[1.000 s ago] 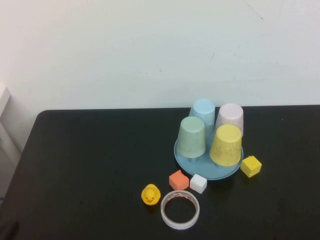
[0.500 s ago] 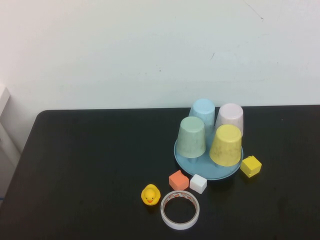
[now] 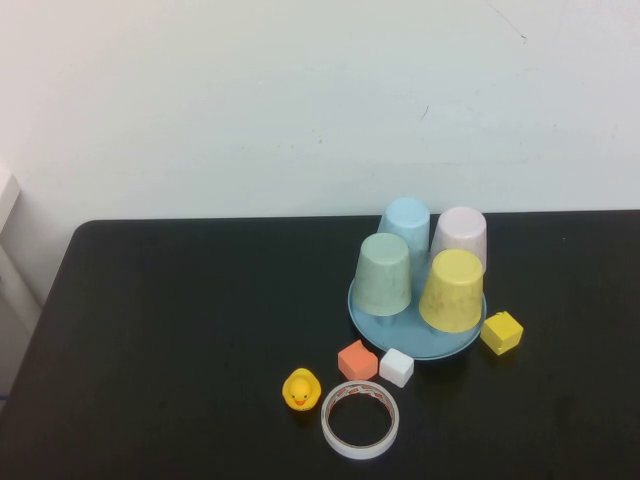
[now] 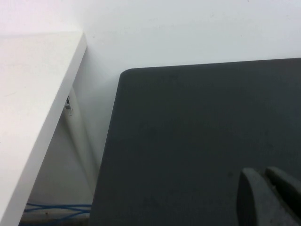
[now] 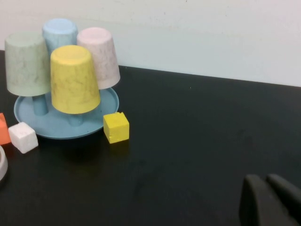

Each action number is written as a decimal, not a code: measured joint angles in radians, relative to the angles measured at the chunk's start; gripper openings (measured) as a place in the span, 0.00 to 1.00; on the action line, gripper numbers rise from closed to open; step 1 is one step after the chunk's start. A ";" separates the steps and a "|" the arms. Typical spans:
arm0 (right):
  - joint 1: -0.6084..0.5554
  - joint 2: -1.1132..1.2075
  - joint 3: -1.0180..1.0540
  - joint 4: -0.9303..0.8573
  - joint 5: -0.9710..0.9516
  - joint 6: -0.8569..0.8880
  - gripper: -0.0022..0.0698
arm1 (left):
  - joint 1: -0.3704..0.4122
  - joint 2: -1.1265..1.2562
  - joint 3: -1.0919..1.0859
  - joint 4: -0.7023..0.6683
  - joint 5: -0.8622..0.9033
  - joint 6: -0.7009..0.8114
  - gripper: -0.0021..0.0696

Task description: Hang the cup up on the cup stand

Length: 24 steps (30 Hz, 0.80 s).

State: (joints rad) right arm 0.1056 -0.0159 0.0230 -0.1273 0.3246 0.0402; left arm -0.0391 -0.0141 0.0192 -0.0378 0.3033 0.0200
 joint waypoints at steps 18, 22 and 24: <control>0.000 0.000 0.000 0.000 0.000 0.000 0.03 | 0.000 0.000 -0.002 -0.011 0.002 0.000 0.03; 0.000 0.000 0.000 0.000 0.000 0.000 0.03 | 0.000 0.000 -0.002 -0.011 0.002 0.000 0.03; 0.000 0.000 0.000 0.000 0.000 0.000 0.03 | 0.000 0.000 -0.002 -0.011 0.002 0.000 0.03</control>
State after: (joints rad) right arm 0.1056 -0.0159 0.0230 -0.1273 0.3246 0.0402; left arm -0.0391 -0.0141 0.0175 -0.0484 0.3056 0.0200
